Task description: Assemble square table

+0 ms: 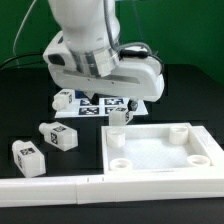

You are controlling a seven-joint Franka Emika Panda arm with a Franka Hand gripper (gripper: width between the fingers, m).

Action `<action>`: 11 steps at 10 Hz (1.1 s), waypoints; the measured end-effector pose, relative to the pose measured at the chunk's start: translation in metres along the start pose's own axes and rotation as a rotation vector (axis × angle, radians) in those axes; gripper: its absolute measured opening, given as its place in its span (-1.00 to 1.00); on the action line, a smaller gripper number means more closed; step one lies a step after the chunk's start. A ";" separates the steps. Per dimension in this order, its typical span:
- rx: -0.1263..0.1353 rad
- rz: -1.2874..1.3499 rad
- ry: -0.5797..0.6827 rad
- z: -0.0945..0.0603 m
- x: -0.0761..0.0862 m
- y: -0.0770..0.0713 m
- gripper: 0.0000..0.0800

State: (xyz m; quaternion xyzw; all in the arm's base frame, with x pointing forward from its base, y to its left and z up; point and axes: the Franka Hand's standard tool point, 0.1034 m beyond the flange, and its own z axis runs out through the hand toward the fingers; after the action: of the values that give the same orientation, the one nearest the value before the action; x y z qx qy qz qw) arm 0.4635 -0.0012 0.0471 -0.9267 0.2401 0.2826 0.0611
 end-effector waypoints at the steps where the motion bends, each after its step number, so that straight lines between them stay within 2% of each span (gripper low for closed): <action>1: -0.007 0.005 -0.053 0.001 0.000 0.002 0.62; 2: -0.016 0.016 -0.150 0.004 -0.005 0.006 0.62; 3: -0.013 0.032 -0.289 0.008 -0.016 0.008 0.62; 4: -0.008 0.044 -0.376 0.011 -0.018 0.008 0.62; 6: -0.035 0.059 -0.481 0.013 -0.030 0.001 0.62; 9: -0.028 0.051 -0.459 0.015 -0.024 0.001 0.62; 11: 0.007 -0.006 -0.383 0.029 -0.026 0.002 0.62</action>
Offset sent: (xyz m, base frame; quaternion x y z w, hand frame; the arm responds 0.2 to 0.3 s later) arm -0.0089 0.0215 0.0047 0.0506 -0.2668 -0.0053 0.9624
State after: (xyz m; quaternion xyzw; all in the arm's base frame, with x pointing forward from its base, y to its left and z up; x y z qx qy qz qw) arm 0.4298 0.0147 0.0372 -0.8565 0.2223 0.4528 0.1098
